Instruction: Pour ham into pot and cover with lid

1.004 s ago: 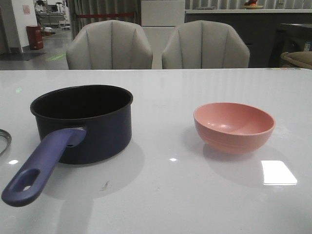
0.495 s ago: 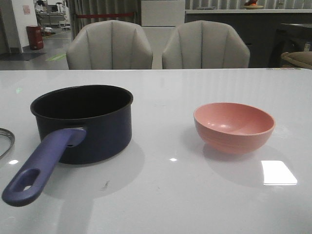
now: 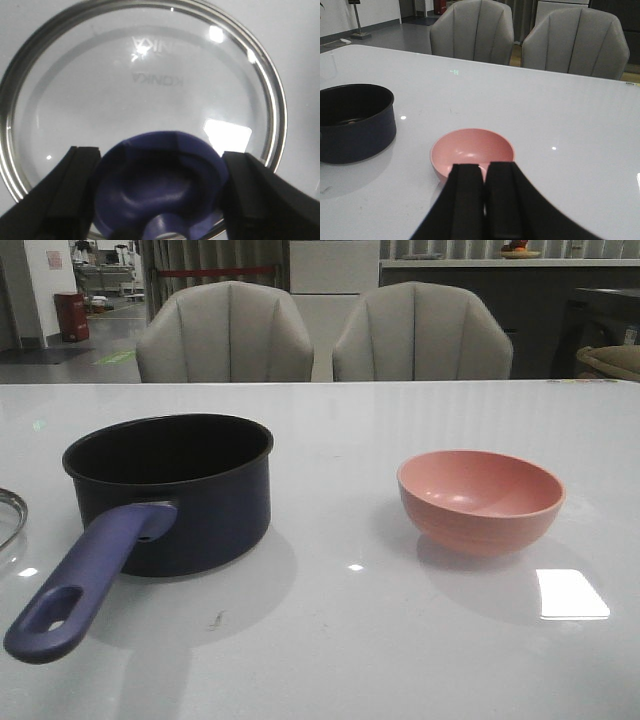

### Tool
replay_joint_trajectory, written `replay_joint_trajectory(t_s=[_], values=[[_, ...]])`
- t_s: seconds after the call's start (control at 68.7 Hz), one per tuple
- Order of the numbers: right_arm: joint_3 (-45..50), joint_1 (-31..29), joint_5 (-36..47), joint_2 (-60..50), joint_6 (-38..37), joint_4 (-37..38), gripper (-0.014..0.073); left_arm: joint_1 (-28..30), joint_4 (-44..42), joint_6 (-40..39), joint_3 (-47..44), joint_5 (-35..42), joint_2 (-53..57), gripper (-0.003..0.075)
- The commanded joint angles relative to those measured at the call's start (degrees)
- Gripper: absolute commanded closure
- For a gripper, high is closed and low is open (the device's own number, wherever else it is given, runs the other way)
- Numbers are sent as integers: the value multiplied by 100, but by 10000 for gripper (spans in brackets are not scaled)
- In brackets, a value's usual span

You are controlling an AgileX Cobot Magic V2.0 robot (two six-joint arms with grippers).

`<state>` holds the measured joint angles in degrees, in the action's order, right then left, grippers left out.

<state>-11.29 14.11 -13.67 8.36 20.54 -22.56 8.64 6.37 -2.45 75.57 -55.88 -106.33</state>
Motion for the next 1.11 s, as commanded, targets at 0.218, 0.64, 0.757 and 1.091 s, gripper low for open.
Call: replay_joint_trajectory(t_s=[0.218, 0.64, 0.757, 1.091], values=[[-157, 12, 403, 51, 66, -54, 441, 1, 24, 47, 686, -181, 630, 453], [-157, 12, 403, 51, 66, -54, 441, -861, 367, 495, 2103, -724, 961, 453], [-157, 12, 398, 51, 66, -54, 441, -1386, 356, 495, 2274, -756, 911, 453], [-157, 12, 398, 51, 66, -54, 441, -2401, 312, 495, 2688, -974, 324, 453]])
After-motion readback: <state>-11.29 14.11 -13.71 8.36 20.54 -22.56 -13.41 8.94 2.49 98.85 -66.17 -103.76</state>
